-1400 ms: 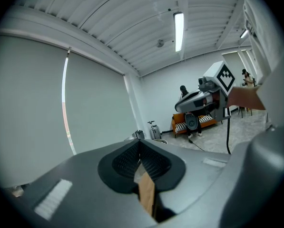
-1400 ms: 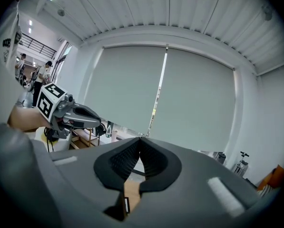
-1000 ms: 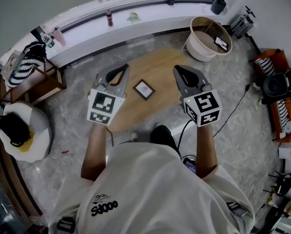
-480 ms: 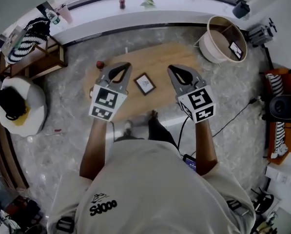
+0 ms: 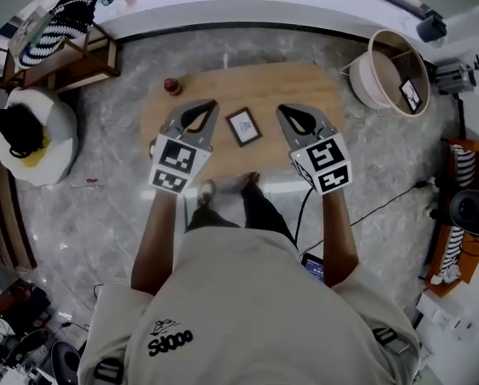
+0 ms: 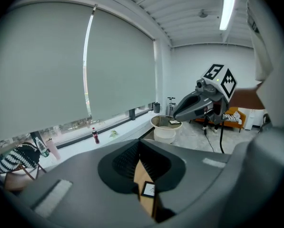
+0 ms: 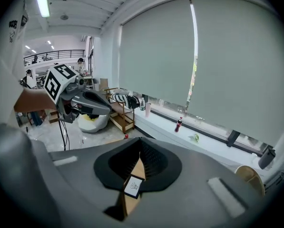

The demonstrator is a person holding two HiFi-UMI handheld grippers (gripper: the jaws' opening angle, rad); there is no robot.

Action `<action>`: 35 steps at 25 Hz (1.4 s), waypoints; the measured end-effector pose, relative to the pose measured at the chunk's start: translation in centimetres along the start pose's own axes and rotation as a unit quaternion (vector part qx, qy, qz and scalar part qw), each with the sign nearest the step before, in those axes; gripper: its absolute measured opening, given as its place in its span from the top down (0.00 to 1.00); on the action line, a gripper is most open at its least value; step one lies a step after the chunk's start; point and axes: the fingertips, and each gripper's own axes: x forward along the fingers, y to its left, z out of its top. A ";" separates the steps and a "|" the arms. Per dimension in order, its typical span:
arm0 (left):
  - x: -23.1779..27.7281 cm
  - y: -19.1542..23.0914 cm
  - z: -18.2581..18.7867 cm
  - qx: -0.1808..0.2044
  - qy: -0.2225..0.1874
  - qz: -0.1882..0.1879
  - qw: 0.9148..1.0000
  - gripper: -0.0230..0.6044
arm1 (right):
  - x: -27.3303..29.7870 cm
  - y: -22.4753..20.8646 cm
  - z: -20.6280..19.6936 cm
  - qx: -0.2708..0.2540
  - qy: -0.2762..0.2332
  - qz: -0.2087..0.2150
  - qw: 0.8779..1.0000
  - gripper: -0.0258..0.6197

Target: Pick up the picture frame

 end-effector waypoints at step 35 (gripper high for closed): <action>6.7 -3.0 -16.7 -0.180 0.121 0.075 0.973 0.94 | 11.4 1.5 -14.6 -0.003 0.114 0.176 0.978 0.96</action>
